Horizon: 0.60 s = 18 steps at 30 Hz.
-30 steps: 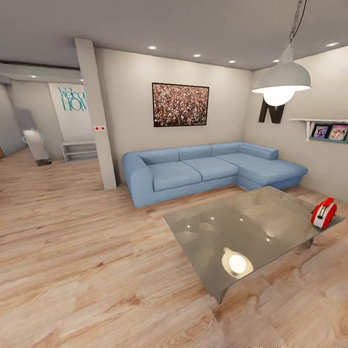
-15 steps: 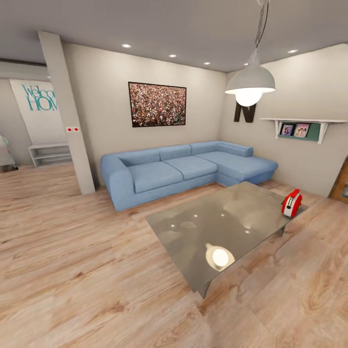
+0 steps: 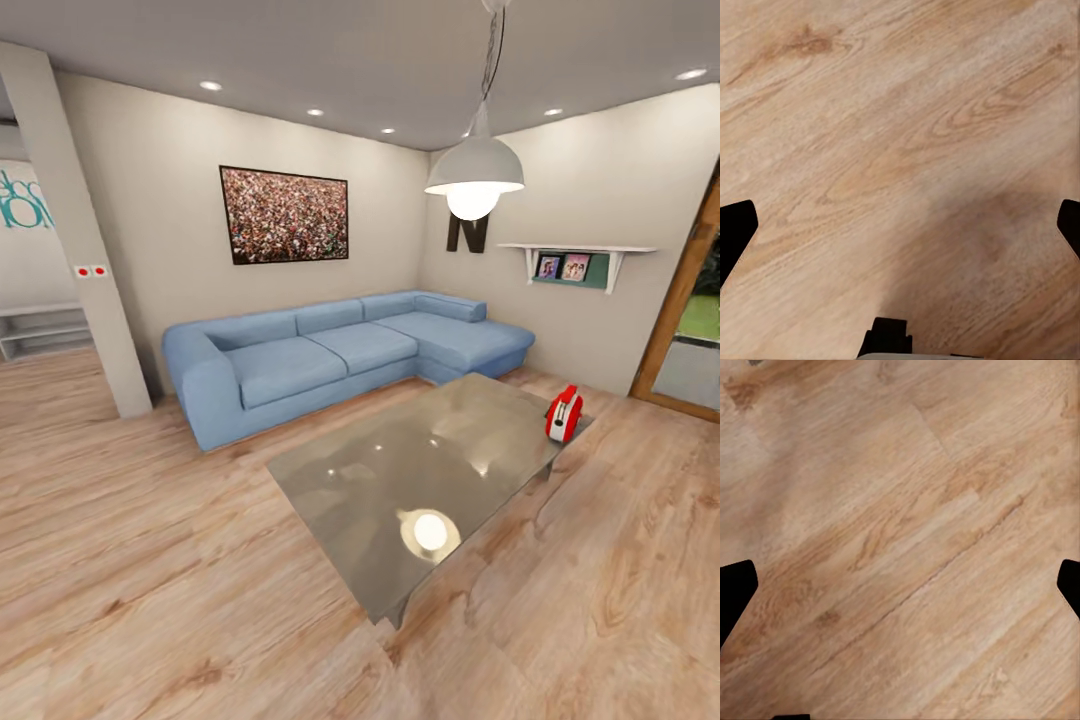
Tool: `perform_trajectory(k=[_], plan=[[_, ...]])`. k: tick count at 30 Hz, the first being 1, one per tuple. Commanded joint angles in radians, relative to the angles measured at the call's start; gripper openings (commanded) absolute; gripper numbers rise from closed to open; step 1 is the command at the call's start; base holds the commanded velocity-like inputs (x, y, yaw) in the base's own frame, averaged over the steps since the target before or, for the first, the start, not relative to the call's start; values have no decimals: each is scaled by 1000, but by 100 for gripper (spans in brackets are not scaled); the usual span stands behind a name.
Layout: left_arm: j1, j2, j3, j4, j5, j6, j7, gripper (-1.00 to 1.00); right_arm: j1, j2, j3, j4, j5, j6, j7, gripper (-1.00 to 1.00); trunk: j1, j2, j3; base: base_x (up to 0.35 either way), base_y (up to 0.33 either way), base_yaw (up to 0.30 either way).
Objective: Turn on the radio receiver that's on the table in the living room.
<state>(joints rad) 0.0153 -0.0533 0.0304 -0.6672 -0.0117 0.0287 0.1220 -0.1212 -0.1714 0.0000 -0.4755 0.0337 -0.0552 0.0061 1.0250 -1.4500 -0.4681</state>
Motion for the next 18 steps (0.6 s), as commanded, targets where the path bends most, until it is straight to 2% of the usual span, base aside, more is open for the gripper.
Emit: perform_trajectory(k=[1, 8, 18], plan=[[0, 0, -1, 0, 0, 1, 1, 100, 0, 0, 0, 0, 0, 0, 0, 100, 0, 0, 0, 316, -27, -21], [0, 2, 0, 0, 1, 3, 5, 100, 0, 0, 0, 0, 0, 0, 0, 100, 0, 0, 0, 316, -98, -5], [0, 1, -1, 1, 1, 2, 30, 100, 0, 0, 0, 0, 0, 0, 0, 100, 0, 0, 0, 222, -265, 0]])
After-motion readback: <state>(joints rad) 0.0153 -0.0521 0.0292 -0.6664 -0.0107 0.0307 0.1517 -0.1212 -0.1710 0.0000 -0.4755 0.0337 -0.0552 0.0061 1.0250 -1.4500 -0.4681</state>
